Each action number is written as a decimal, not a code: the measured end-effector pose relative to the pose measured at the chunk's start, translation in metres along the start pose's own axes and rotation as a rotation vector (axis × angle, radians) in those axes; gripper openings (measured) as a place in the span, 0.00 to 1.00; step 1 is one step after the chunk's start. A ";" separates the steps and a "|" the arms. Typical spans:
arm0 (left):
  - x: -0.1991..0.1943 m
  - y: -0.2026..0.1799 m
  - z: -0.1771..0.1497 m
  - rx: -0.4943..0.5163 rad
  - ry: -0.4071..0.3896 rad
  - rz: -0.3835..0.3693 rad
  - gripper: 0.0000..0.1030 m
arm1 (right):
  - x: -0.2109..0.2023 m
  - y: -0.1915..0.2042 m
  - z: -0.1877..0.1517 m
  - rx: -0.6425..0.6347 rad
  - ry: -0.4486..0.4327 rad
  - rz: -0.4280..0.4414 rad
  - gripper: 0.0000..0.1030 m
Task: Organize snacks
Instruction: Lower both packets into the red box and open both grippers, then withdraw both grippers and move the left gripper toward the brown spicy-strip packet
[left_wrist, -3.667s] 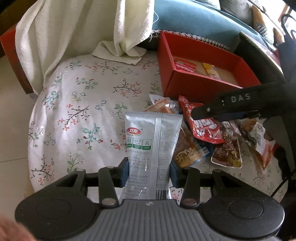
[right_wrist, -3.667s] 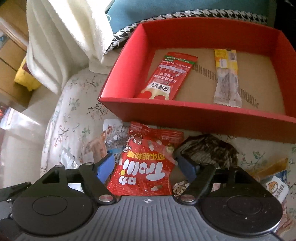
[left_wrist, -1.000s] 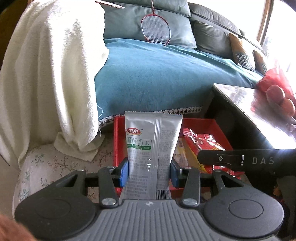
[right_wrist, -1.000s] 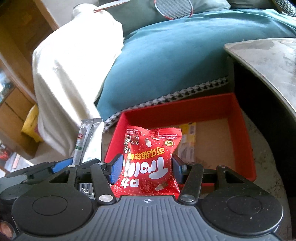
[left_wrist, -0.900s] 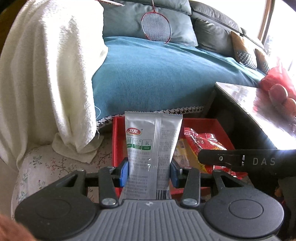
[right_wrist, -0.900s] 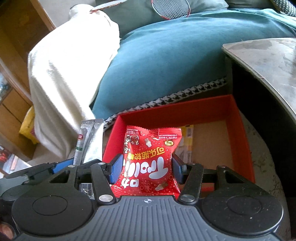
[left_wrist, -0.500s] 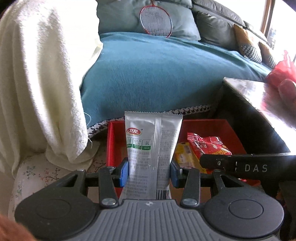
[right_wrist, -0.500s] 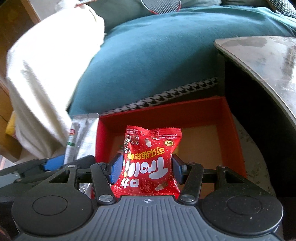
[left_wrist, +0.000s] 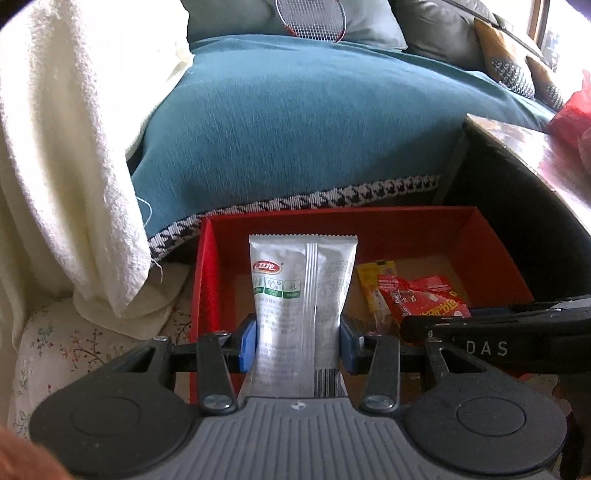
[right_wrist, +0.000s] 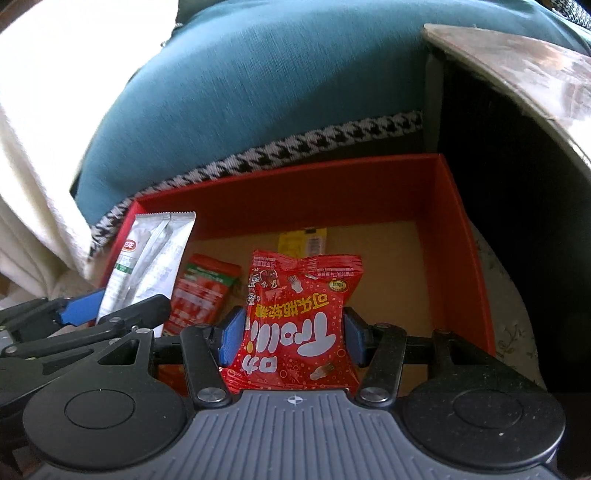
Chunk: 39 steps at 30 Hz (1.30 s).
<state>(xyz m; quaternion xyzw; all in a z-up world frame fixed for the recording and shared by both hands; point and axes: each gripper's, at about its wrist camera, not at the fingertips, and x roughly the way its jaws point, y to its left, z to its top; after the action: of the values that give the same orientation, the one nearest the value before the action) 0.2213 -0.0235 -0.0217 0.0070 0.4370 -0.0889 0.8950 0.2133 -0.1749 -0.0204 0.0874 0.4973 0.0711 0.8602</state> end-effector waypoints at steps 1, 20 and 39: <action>0.001 0.000 -0.001 0.001 0.003 0.001 0.36 | 0.002 0.000 0.000 -0.002 0.003 -0.003 0.61; 0.013 0.001 -0.007 0.028 0.047 0.011 0.37 | 0.010 0.006 -0.005 -0.049 0.014 -0.069 0.65; -0.013 0.000 -0.004 0.043 0.005 -0.003 0.43 | -0.009 0.010 -0.008 -0.066 -0.022 -0.069 0.67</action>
<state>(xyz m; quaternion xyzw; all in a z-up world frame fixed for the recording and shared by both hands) 0.2108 -0.0212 -0.0142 0.0259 0.4375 -0.0998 0.8933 0.2018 -0.1664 -0.0149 0.0426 0.4880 0.0568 0.8700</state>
